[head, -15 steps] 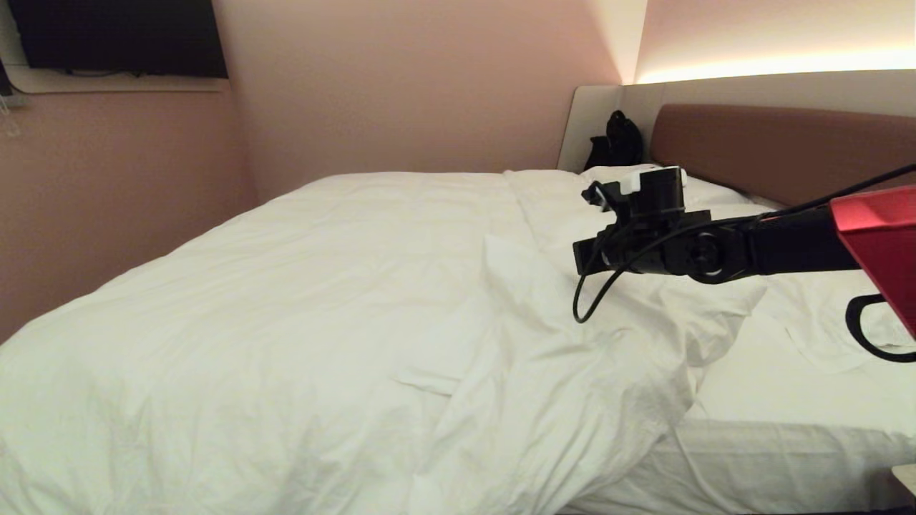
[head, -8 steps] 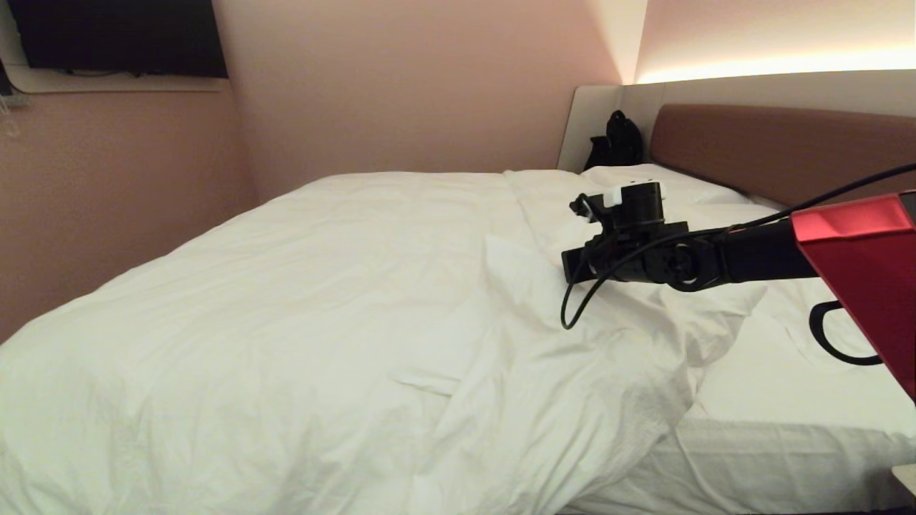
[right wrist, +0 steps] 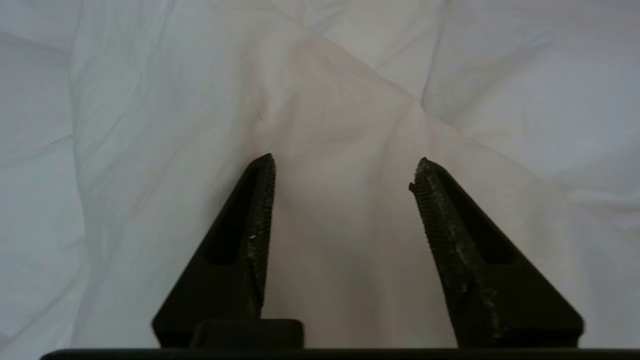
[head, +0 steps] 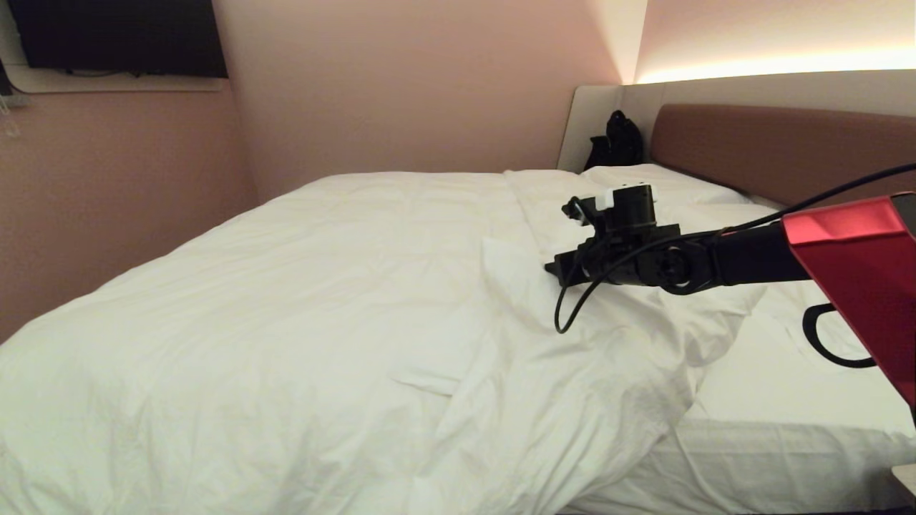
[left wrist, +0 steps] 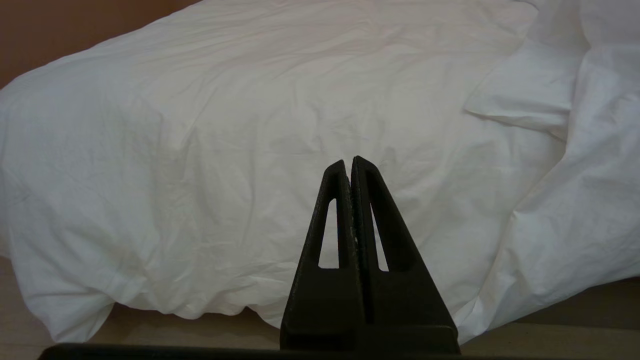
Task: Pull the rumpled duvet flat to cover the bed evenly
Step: Flatten the corners of the folded blanket
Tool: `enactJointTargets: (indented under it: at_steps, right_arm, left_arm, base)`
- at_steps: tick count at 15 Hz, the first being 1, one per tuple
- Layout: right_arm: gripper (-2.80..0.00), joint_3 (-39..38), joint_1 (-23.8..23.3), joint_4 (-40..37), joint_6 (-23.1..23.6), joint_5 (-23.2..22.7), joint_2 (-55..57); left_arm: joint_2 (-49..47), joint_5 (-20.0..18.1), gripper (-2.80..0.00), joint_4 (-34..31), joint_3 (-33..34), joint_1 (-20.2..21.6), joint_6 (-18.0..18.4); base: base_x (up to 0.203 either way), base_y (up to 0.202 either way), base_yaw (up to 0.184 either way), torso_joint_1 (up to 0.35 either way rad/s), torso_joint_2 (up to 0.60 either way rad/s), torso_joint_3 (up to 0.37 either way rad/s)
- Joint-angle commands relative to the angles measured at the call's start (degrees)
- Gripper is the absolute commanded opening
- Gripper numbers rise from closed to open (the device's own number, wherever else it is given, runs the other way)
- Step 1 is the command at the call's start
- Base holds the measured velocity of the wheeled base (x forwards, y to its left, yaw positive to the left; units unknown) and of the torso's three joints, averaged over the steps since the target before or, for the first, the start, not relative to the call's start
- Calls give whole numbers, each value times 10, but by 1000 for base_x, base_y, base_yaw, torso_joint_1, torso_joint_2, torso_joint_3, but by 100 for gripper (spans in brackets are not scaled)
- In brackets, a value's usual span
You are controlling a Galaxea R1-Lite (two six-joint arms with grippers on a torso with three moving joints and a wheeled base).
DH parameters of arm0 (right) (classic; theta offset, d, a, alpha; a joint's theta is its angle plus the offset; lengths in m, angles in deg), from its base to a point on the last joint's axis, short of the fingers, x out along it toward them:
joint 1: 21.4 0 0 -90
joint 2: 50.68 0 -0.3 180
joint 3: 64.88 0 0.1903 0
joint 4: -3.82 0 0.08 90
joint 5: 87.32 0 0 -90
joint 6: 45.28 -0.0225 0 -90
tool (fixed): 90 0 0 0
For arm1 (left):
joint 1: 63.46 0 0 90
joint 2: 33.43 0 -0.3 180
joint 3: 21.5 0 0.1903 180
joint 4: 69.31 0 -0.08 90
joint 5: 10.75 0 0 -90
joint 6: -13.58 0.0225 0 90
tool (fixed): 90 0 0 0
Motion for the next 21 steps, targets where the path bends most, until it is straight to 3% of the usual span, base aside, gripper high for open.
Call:
enactJointTargets:
  at_steps: [1, 10, 21]
  right_arm:
    - [0, 0, 10, 1, 1, 0, 1]
    - [0, -11, 66, 0, 2, 1, -29]
    - [0, 11, 45, 3, 1, 4, 71]
  left_arm:
    - [0, 0, -280, 0, -1, 0, 0]
    - [0, 0, -280, 0, 0, 0, 0]
    - [0, 0, -280, 0, -1, 0, 0]
  base:
    - [0, 0, 0, 0, 0, 0]
    - [0, 0, 0, 0, 0, 0]
    - [0, 0, 0, 0, 0, 0]
